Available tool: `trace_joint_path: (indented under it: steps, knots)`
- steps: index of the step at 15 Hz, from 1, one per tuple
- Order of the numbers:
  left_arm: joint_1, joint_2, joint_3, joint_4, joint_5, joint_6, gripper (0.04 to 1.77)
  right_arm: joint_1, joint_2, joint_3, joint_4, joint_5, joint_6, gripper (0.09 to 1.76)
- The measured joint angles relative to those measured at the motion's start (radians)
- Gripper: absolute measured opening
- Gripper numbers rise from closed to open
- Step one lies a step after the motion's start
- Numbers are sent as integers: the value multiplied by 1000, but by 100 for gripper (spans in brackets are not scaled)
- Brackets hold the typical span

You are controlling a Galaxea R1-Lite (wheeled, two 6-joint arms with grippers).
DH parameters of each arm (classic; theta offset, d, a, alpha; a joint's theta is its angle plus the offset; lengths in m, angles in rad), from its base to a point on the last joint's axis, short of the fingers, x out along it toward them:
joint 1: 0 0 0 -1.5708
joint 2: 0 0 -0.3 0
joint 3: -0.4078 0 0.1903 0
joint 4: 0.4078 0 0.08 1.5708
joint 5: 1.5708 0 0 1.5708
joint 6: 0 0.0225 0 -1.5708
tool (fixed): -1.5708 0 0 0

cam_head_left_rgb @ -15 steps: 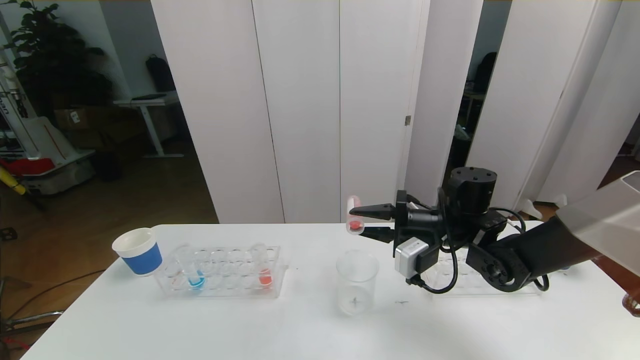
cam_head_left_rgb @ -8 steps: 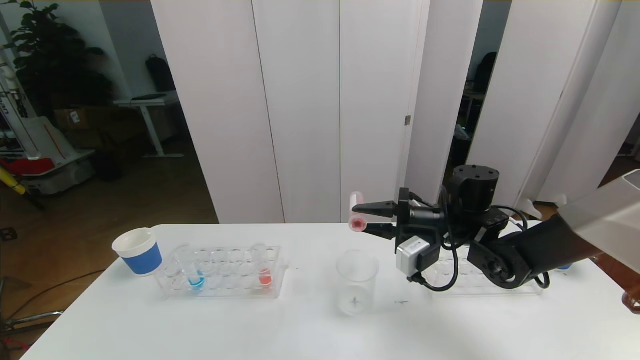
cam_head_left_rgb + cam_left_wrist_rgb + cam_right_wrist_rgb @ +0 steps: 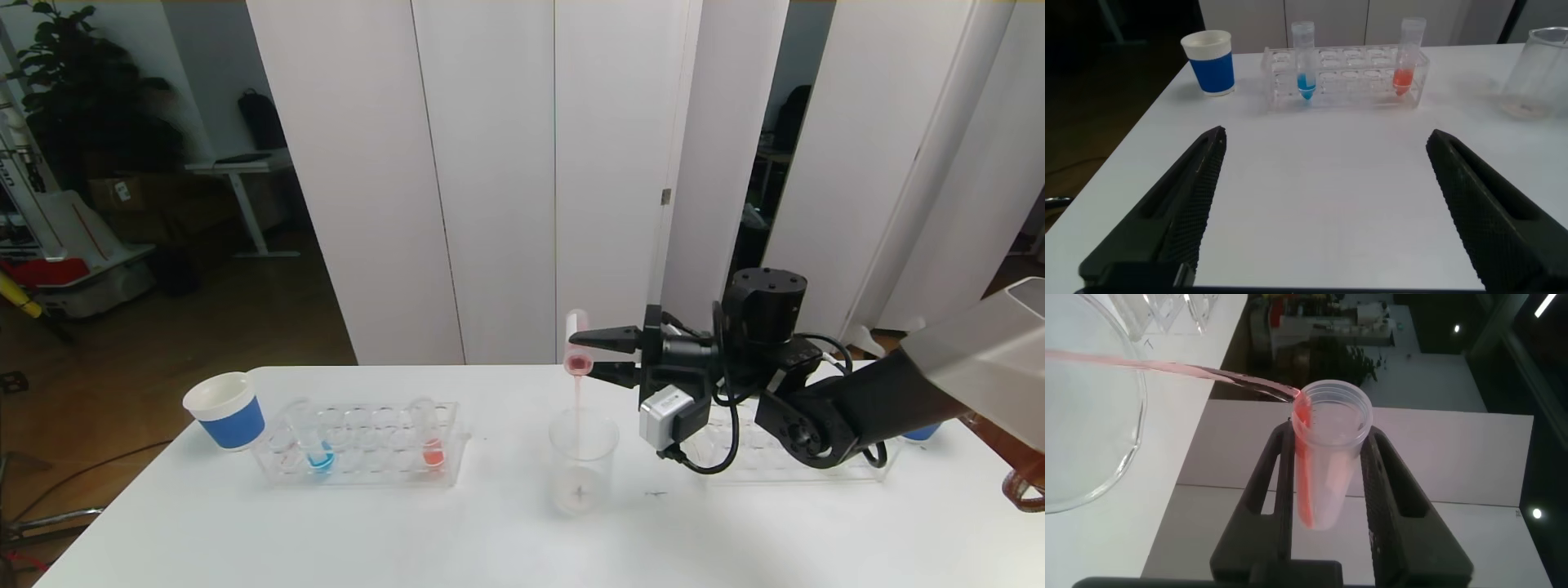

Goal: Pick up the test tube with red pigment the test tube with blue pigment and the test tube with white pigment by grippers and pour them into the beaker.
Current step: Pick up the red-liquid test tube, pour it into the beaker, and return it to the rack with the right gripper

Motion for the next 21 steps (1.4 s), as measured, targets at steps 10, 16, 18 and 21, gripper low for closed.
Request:
trace_joint_path:
  steps: [10,16,18,21]
  knots:
    - [0,0,0,0,0,0,175,-11,3,-2,2,1,-40,59]
    - [0,0,0,0,0,0,175,-16,3,-3,2,1,-65,59]
    - [0,0,0,0,0,0,175,-16,3,-6,4,1,-84,59]
    - [0,0,0,0,0,0,175,-18,3,-16,4,1,-108,59]
